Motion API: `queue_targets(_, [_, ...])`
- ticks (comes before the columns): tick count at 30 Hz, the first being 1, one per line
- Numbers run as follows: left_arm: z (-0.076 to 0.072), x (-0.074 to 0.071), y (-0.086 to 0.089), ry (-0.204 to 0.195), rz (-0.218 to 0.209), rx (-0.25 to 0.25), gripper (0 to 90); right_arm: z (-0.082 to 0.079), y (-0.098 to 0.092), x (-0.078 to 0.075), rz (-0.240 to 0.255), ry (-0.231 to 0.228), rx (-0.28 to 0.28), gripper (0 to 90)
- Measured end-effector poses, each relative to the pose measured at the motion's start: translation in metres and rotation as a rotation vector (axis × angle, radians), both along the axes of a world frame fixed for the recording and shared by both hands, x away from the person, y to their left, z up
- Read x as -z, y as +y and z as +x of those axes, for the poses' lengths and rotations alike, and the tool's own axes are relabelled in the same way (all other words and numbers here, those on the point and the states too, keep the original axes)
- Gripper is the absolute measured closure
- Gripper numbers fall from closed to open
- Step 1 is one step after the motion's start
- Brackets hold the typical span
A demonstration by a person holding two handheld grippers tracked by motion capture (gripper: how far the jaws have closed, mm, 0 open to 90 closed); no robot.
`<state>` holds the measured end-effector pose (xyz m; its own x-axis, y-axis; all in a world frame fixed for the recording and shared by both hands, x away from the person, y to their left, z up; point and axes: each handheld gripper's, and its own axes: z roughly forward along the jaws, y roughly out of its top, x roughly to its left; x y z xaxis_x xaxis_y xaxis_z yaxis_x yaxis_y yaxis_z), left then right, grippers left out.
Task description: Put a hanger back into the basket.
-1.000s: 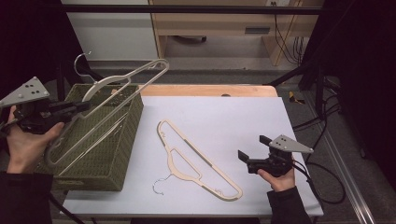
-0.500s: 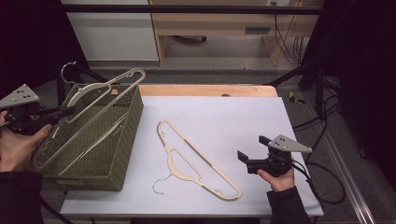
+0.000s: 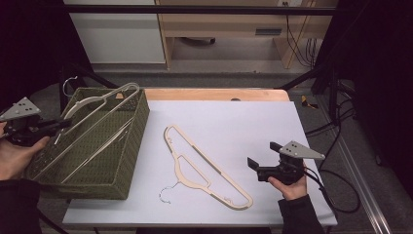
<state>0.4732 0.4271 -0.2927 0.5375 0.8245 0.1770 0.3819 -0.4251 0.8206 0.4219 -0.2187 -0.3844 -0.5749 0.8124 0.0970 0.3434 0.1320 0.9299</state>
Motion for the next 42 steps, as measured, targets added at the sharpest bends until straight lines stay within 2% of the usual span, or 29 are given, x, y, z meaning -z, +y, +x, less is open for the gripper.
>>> queue_targets(4, [0.000,0.001,-0.002,-0.004,0.022,0.006,86.7,0.000,0.000,0.000,0.002,0.000,-0.001,2.8])
queue_targets(8, [0.003,0.002,-0.008,0.004,0.071,0.010,86.7,0.000,0.000,0.000,0.001,0.001,-0.002,2.8])
queue_targets(11, [0.007,0.006,-0.008,0.016,0.084,0.004,86.7,0.000,0.000,0.000,0.000,0.000,-0.001,2.8])
queue_targets(13, [0.009,0.009,-0.009,0.011,0.071,0.001,86.7,0.000,0.001,0.000,-0.001,0.001,-0.004,2.8])
queue_targets(16, [0.012,0.015,-0.011,0.021,0.092,0.007,86.7,0.001,0.001,0.001,-0.004,0.001,-0.004,2.9])
queue_targets(22, [0.017,0.038,-0.012,0.044,0.099,-0.007,86.7,0.000,0.001,0.001,-0.008,0.001,-0.008,3.0])
queue_targets(27, [0.020,0.059,-0.009,0.068,0.121,-0.024,86.7,0.001,0.002,0.002,-0.009,0.004,-0.007,3.1])
queue_targets(35, [0.020,0.084,-0.007,0.094,0.076,-0.037,86.3,0.001,0.003,0.003,-0.010,0.007,-0.010,3.1])
queue_targets(36, [0.019,0.085,-0.007,0.102,0.073,-0.035,86.0,0.001,0.003,0.003,-0.008,0.007,-0.010,3.2])
queue_targets(37, [0.019,0.087,-0.006,0.134,0.082,-0.028,85.6,0.001,0.003,0.003,-0.009,0.007,-0.010,3.2])
queue_targets(39, [0.020,0.093,-0.007,0.171,0.077,-0.029,83.7,0.002,0.004,0.003,-0.009,0.006,-0.013,3.2])
queue_targets(42, [0.020,0.096,-0.007,0.205,0.075,-0.018,81.9,0.002,0.005,0.004,-0.010,0.009,-0.014,3.2])
